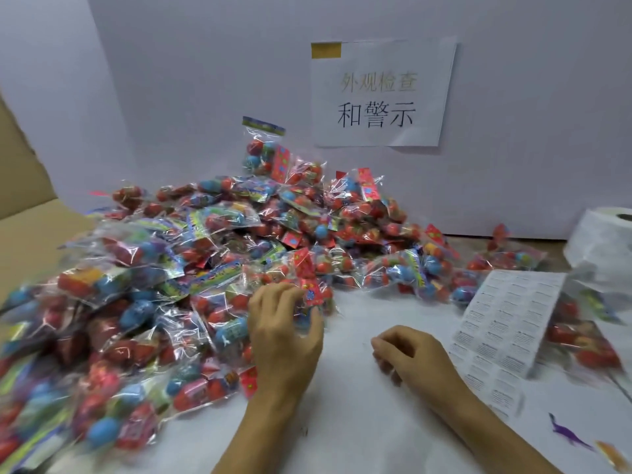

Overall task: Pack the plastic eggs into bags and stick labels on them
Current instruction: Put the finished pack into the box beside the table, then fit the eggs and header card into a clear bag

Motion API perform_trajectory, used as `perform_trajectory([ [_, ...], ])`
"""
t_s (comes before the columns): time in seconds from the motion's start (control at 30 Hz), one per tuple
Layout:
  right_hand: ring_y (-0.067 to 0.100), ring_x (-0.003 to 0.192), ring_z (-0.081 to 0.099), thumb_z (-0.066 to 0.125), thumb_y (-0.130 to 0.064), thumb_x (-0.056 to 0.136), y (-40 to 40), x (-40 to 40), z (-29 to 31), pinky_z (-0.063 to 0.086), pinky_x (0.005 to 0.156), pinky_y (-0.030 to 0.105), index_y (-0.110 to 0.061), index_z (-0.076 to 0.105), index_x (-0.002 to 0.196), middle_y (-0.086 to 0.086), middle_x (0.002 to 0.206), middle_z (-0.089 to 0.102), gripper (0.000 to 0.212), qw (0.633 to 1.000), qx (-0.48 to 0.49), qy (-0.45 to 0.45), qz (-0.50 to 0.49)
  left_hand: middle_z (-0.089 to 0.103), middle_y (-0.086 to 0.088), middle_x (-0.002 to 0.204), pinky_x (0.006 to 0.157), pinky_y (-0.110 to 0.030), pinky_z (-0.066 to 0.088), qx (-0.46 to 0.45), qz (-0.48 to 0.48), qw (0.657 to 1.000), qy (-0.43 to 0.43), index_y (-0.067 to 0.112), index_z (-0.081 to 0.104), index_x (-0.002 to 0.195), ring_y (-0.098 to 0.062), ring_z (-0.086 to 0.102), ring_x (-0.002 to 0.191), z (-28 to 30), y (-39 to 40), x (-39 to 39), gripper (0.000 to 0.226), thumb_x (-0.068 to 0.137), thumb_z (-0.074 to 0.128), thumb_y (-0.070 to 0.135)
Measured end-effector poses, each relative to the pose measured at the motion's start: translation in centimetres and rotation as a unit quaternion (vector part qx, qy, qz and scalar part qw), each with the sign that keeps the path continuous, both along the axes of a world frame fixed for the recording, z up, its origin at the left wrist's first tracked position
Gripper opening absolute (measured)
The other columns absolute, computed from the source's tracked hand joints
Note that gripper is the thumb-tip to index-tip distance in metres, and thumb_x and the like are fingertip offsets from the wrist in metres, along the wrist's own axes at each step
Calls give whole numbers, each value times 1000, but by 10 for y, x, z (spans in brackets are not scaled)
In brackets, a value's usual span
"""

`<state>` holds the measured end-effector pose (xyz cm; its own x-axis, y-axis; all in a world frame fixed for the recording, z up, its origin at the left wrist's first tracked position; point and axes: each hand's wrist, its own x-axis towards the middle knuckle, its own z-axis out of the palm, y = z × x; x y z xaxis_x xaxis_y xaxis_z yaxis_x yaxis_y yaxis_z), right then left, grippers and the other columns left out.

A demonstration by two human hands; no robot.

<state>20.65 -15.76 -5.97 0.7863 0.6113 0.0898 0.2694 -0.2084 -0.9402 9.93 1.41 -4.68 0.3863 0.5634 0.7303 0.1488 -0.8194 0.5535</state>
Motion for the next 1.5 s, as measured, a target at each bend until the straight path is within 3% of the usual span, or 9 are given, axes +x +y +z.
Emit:
perform_trajectory([
  [0.1,29,70,68,68,-21,95,0,-1,1,53,56,24,-14,71,77,4,72,73,20,1000,-8,1,-3,43,-7,156,122,-53,22,-55,56,987,142,22,56,146,-32,23,152,-2,8,0,69,82,83,26],
  [0.2,30,71,68,68,-24,95,0,-1,0,54,59,27,-16,71,78,3,73,73,19,1000,-18,-4,0,24,-5,168,125,-48,7,-51,69,975,207,29,43,155,-28,9,157,-5,12,0,75,88,78,33],
  [0.33,28,71,69,68,-25,95,-1,-2,0,55,60,28,-18,71,78,3,74,73,19,1000,-21,-2,1,46,-11,156,120,-57,26,-70,75,978,183,19,62,140,-35,35,146,-2,12,0,65,80,84,13],
  [0.57,28,72,69,68,-26,94,-1,-2,2,55,61,30,-19,72,78,3,74,74,19,1000,-26,6,-2,68,-11,120,99,-53,43,-63,88,986,128,13,64,137,-34,57,113,2,15,-1,66,76,87,9],
  [0.7,25,69,69,68,-26,94,-1,-2,1,55,61,28,-20,72,77,2,74,74,18,1000,-29,4,-3,64,-16,111,88,-53,44,-53,109,983,140,8,53,147,-39,53,105,5,19,-4,84,72,90,11],
  [0.8,23,68,69,68,-26,94,-1,-2,1,55,61,27,-20,72,78,2,74,74,18,1000,-30,5,-3,59,-19,110,85,-53,43,-42,115,984,130,8,62,140,-41,45,104,2,18,-4,80,66,94,10],
  [1.07,15,64,65,68,-25,94,-1,-3,0,54,60,29,-19,72,78,4,74,73,18,1000,-24,7,-3,49,-15,153,119,-64,21,-14,71,987,141,9,67,123,-39,26,151,-1,23,-2,71,59,96,10],
  [1.3,24,67,68,68,-25,94,-1,-3,2,55,61,28,-20,72,78,4,74,74,18,1000,-23,4,-4,57,-16,123,95,-57,41,1,86,987,139,14,58,144,-38,39,118,-4,19,-2,96,57,99,20],
  [1.5,26,71,70,68,-24,94,-1,-4,2,54,60,27,-22,73,79,3,75,74,16,1000,-19,7,-7,54,-20,127,100,-51,34,56,116,991,32,8,72,98,-38,38,124,-1,16,-4,58,54,98,37],
])
